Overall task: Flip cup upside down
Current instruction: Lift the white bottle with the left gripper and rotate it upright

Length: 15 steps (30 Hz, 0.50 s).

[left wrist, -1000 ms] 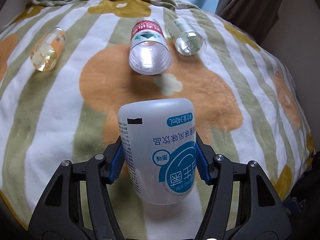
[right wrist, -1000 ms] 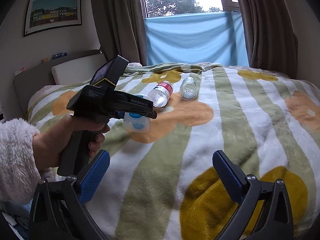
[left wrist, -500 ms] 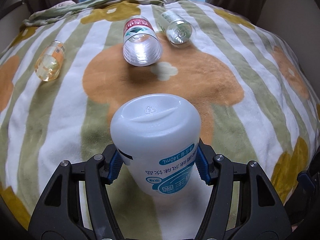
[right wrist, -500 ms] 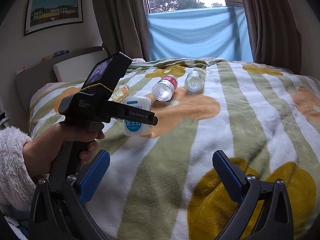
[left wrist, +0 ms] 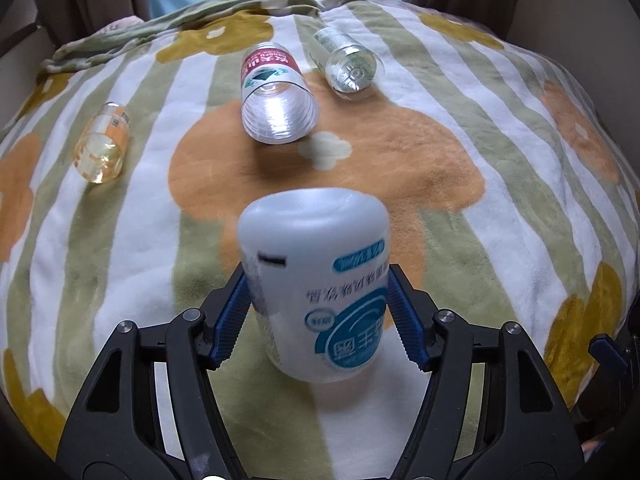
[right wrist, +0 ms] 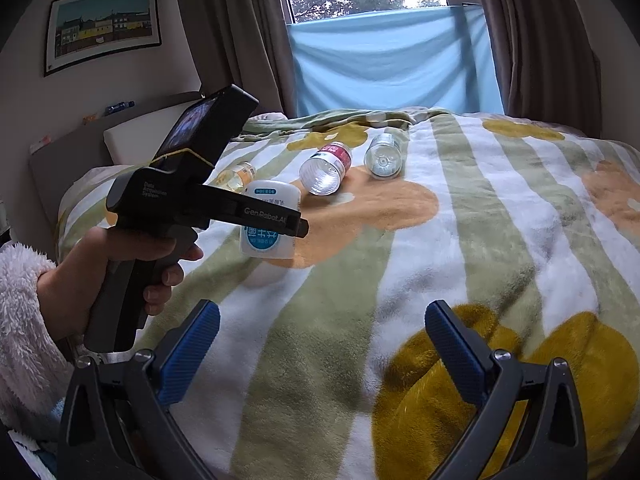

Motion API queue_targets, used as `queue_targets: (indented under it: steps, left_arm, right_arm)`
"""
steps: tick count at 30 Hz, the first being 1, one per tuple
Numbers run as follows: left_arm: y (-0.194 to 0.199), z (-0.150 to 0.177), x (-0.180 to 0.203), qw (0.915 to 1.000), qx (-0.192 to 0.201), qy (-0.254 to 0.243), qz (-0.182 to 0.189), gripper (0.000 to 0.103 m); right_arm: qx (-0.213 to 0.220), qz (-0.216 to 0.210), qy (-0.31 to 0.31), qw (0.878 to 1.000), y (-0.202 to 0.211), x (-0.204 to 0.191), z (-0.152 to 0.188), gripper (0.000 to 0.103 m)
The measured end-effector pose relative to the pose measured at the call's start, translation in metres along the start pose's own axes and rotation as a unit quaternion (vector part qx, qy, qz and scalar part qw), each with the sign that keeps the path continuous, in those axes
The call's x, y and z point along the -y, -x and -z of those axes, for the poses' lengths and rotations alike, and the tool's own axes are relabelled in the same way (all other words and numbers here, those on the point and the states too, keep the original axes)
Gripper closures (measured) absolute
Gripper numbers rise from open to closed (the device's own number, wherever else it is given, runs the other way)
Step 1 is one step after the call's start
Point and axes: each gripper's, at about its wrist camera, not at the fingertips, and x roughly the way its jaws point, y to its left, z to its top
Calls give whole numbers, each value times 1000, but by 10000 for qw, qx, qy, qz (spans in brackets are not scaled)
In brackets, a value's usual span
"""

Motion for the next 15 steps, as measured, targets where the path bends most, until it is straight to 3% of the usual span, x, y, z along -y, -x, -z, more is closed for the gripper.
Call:
queue_targets:
  steps: [3, 15]
  left_arm:
    - [-3, 4, -5, 9997, -29, 186, 155, 45]
    - [1, 17, -8, 9992, 42, 300, 268, 45]
  right_arm:
    - [6, -5, -18, 10000, 0, 0, 0, 0]
    - [20, -24, -17, 10000, 1, -1, -1, 0]
